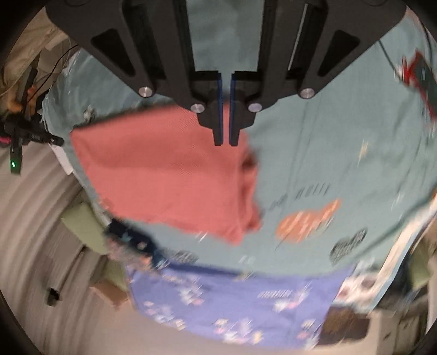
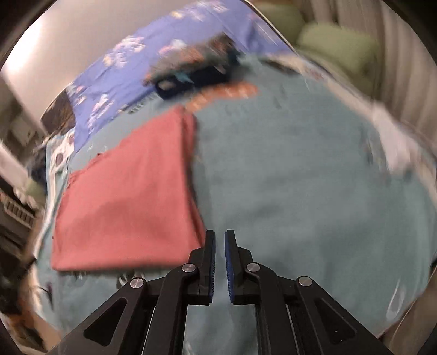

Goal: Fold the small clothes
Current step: 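Open both grippers and release the folded shirt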

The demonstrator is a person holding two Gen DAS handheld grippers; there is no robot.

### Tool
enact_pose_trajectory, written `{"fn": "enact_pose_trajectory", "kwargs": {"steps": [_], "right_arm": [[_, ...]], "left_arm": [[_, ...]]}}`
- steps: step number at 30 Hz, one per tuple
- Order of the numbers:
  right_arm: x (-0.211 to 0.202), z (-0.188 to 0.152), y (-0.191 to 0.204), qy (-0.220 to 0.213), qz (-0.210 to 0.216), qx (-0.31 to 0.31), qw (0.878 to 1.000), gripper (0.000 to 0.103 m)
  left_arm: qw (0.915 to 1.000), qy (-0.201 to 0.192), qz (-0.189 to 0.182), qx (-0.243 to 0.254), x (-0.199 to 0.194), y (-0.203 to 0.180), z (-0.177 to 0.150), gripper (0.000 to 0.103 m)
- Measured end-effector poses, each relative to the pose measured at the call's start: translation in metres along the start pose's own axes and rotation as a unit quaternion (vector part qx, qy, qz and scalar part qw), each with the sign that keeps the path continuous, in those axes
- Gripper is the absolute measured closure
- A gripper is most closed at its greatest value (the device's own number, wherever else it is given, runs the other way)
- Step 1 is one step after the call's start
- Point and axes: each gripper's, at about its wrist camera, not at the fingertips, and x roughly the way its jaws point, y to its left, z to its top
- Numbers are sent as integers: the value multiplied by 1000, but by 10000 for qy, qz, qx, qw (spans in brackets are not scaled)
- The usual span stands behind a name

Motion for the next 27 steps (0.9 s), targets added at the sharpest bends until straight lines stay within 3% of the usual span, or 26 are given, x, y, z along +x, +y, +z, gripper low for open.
{"fn": "enact_pose_trajectory", "kwargs": {"steps": [5, 7, 9, 10, 13, 17, 20, 22, 24, 26, 27], "right_arm": [[25, 28, 44, -44, 721, -526, 9960, 94], [49, 33, 52, 167, 567, -589, 9965, 94], [74, 31, 43, 507, 26, -492, 9975, 96], [80, 31, 36, 576, 87, -414, 9974, 96], [73, 45, 27, 636, 485, -217, 9966, 94], [68, 88, 56, 103, 355, -811, 9960, 89], [95, 122, 79, 40, 593, -1049, 9927, 89], [129, 142, 82, 359, 879, -927, 9912, 89], [156, 147, 77, 663, 601, -770, 9930, 91], [174, 156, 62, 632, 324, -552, 9959, 99], [178, 161, 51, 547, 333, -424, 9970, 103]], "left_arm": [[9990, 30, -436, 116, 55, -19, 32, 96], [9993, 343, -98, 78, 92, -15, 31, 92], [9969, 697, 364, 79, 121, -6, 21, 94], [9984, 520, 229, 67, 121, -2, 16, 94], [9983, 570, 61, 79, 112, -6, 30, 93], [9987, 216, -24, 461, 111, -21, 67, 84], [9982, 129, 70, 576, 135, -24, 94, 83], [9983, 317, 73, 478, 159, -18, 107, 83], [9966, 570, 443, 397, 185, -5, 109, 83], [9917, 679, 1011, 417, 209, 18, 107, 83], [9924, 593, 1014, 361, 211, 25, 107, 83]]}}
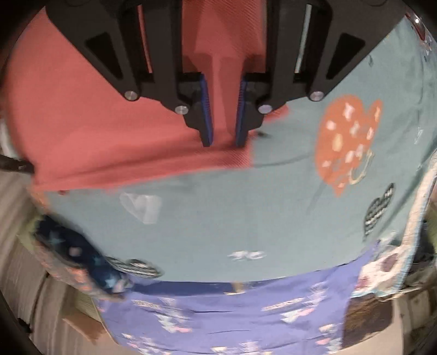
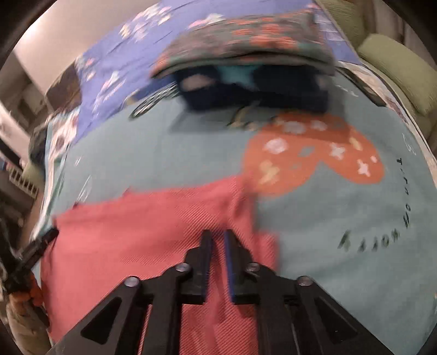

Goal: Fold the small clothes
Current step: 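Open both grippers and release the folded shirt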

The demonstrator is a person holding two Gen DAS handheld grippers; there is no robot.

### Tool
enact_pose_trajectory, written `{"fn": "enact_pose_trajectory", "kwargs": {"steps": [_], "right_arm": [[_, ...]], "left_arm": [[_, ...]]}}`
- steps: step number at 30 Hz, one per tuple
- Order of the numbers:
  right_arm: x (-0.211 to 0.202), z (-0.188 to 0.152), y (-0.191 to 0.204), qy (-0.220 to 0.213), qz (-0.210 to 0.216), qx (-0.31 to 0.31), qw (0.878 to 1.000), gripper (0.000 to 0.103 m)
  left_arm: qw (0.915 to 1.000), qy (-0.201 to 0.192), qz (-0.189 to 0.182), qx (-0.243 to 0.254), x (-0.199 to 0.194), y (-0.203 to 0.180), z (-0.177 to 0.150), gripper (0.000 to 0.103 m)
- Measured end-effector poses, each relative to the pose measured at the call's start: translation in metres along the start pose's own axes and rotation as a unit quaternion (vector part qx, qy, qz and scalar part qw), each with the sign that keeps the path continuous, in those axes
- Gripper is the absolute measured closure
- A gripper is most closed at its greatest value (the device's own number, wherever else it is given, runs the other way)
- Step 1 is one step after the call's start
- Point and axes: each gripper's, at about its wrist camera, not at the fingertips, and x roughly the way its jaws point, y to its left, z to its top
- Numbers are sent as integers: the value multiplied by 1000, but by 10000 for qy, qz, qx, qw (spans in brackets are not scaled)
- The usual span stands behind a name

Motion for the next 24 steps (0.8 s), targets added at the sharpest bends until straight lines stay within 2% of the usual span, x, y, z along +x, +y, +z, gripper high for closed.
{"fn": "enact_pose_trajectory", "kwargs": {"steps": [1, 2, 3, 4, 5, 9, 13, 15, 18, 19, 21, 24], "right_arm": [[1, 1, -11, -59, 23, 164, 9998, 103], [0, 3, -21, -117, 104, 347, 9993, 103], [0, 3, -26, -109, 250, 431, 9987, 103], [-1, 3, -28, -96, 334, 443, 9984, 103], [-3, 3, -28, -111, 314, 433, 9985, 103], [-31, -4, -11, -398, 82, 213, 9989, 97], [-64, -32, 25, -488, 119, -532, 9973, 91], [-81, -52, 48, -498, 62, -1036, 9934, 80], [-91, -85, 86, -429, 104, -1699, 9845, 72], [-94, -95, 97, -395, 142, -1855, 9818, 71], [-98, -119, 120, -361, 177, -2187, 9750, 58], [-100, -151, 155, -386, 259, -2599, 9645, 49]], "left_arm": [[9996, -57, -204, -193, -3, 9, 0, 83], [9994, -90, -198, -255, -5, 12, 0, 82], [9996, -121, -22, -260, -7, 14, 0, 76], [9993, -160, 234, -223, -10, 14, -1, 73], [9992, -187, 241, -246, -13, 16, -3, 73], [9978, -357, -151, -534, -39, 21, -14, 73], [9967, -566, -219, -546, -71, 29, -35, 63], [9964, -590, -221, -568, -83, 36, -48, 56], [9965, -501, -284, -612, -95, 43, -66, 55], [9961, -430, -380, -669, -98, 46, -75, 55], [9962, -322, -414, -694, -104, 49, -88, 50], [9965, -309, -398, -666, -117, 51, -103, 47]]}}
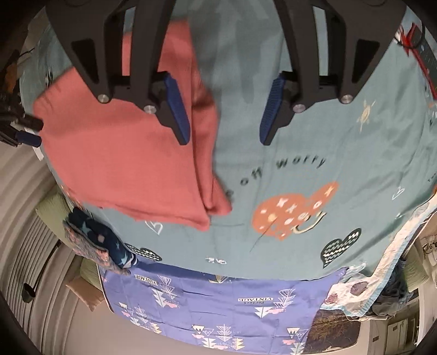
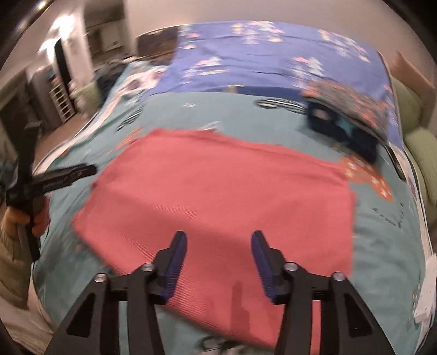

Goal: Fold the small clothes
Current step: 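Open both grippers and release the folded shirt, then grasp the corner of the folded shirt with both grippers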

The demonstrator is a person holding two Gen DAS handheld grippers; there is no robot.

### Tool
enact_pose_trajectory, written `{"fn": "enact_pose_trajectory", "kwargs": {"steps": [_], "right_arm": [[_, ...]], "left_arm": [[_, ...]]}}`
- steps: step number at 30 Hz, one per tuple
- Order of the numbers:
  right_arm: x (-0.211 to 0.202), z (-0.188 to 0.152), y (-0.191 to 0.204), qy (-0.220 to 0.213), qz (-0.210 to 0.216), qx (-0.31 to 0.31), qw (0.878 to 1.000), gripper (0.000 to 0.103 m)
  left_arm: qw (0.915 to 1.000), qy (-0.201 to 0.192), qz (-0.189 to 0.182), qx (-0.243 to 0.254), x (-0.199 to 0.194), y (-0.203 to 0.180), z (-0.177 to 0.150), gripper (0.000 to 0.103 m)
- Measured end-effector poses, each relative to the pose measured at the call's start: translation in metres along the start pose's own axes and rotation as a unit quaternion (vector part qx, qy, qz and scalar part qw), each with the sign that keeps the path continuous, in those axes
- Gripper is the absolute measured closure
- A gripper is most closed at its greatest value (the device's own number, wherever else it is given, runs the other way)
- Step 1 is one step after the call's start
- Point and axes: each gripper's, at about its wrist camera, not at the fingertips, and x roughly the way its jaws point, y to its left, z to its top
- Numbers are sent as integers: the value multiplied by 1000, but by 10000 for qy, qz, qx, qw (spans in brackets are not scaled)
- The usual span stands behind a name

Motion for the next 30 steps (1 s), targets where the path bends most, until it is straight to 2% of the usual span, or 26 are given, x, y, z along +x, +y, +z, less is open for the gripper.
{"fn": "enact_pose_trajectory", "kwargs": {"steps": [2, 5, 8, 13, 22, 26, 30], "right_arm": [[0, -8, 30, 9, 127, -313, 9994, 47], [2, -14, 62, -19, 105, -672, 9977, 43], [7, -18, 86, -51, 91, -867, 9962, 39], [22, -21, 128, -228, -316, -1416, 9892, 38], [44, -18, 185, -341, -338, -2127, 9759, 33], [56, -17, 203, -407, -448, -2345, 9702, 32], [70, -13, 212, -356, -623, -2351, 9693, 32]], "left_arm": [[10000, -31, 16, 15, -11, 1, -6, 43], [9999, -123, 35, 52, -26, 1, -10, 42], [9997, -218, 55, 81, -39, 3, -13, 33], [9995, -288, 78, 101, -47, 9, -17, 32], [9997, -118, 28, -215, -32, 36, -17, 31], [9989, -7, -210, -421, -18, 50, -5, 31], [9964, 0, -690, -484, -3, 50, 13, 31]]}}
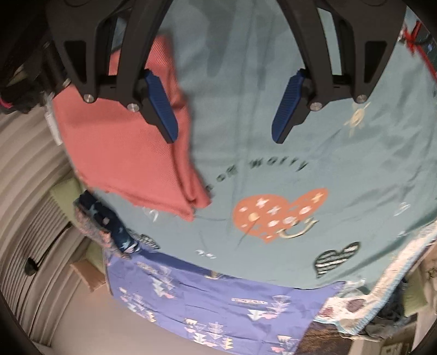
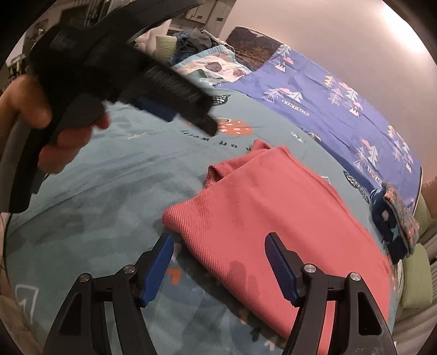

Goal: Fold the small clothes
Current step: 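Grasp the corner of the folded shirt with both grippers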

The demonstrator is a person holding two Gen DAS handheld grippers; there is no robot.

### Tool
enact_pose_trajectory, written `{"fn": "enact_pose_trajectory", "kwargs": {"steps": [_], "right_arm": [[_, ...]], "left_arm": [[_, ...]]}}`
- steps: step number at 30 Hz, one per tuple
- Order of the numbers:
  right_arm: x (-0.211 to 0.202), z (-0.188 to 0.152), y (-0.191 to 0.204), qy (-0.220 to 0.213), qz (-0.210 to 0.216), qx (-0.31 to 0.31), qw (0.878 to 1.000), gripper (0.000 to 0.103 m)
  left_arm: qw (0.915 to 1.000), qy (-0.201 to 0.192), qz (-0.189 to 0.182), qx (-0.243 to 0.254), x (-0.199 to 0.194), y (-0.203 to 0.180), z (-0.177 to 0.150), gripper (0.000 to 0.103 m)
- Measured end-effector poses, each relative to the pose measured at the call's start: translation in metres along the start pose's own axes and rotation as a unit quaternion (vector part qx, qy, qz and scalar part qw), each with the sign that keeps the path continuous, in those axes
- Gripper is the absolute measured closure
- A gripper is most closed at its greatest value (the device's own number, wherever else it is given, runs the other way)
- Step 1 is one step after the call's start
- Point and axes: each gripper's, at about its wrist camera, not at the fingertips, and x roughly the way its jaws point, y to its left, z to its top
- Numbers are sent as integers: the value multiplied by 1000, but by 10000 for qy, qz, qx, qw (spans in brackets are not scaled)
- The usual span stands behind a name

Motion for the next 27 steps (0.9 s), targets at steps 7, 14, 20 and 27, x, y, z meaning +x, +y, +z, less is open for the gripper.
{"fn": "enact_pose_trajectory", "kwargs": {"steps": [7, 14, 20, 27], "right_arm": [[14, 5, 4, 52, 71, 152, 9998, 32], [19, 5, 0, 72, 245, 378, 9990, 35], [16, 8, -13, -45, 564, 809, 9951, 95], [-4, 5, -51, -403, 1018, 1689, 9795, 97]], "left_arm": [[9947, 612, -809, 155, 54, -23, 32, 31], [9908, 909, -964, 282, 95, -33, 46, 51], [9898, 983, -1031, -3, 94, -27, 57, 88], [9919, 938, -829, 227, 80, -47, 71, 88]]}}
